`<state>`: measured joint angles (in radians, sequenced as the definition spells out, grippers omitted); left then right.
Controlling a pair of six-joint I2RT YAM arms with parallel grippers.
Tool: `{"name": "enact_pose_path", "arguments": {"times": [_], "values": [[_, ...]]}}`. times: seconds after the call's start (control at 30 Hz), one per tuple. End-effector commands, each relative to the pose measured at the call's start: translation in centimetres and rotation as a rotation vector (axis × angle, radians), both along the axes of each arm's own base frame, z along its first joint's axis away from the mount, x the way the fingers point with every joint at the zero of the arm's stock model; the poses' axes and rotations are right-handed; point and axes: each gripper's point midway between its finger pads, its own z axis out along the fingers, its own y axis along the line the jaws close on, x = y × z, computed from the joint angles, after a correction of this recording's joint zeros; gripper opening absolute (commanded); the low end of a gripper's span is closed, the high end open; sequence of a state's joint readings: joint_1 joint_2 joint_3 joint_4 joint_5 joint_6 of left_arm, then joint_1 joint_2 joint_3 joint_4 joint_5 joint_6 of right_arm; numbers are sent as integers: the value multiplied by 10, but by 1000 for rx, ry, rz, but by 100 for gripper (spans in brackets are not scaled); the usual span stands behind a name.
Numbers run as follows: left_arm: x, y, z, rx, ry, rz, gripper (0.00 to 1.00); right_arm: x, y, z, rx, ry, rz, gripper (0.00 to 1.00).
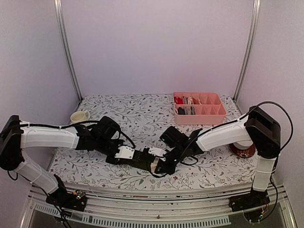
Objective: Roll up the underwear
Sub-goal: Fold the underwear at the center of the board.
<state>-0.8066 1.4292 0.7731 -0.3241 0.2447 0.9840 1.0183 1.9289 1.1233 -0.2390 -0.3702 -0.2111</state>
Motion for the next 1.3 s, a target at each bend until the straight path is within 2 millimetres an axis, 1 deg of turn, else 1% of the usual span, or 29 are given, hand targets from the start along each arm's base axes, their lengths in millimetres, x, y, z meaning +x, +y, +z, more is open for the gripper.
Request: {"name": "enact_pose_path", "arguments": {"times": [0.0,0.13,0.23,0.47,0.6,0.77,0.83,0.9,1.07,1.2,1.27], "values": [[22,-4,0,5,-39,40,4,4,-10,-6,-18,114,-61,3],[28,-7,-2,8,-57,47,6,10,-13,3,14,158,-90,4],[34,-8,-4,11,-69,55,7,16,-16,5,19,177,-110,5],[49,-10,-10,23,-82,80,7,35,-22,8,29,192,-187,13],[54,-10,-14,31,-78,87,7,36,-20,19,57,183,-178,18],[59,-12,-14,23,-76,90,7,39,-18,24,71,166,-175,18],[59,-13,-15,23,-74,89,7,40,-16,26,79,161,-172,24],[60,-13,-15,25,-71,90,7,41,-14,28,90,156,-168,25],[61,-14,-16,28,-66,88,7,41,-7,40,134,148,-143,35],[61,-15,-17,29,-61,85,7,49,-5,49,146,113,-158,44],[62,-14,-17,31,-58,86,7,55,-4,51,139,86,-177,47]]}}
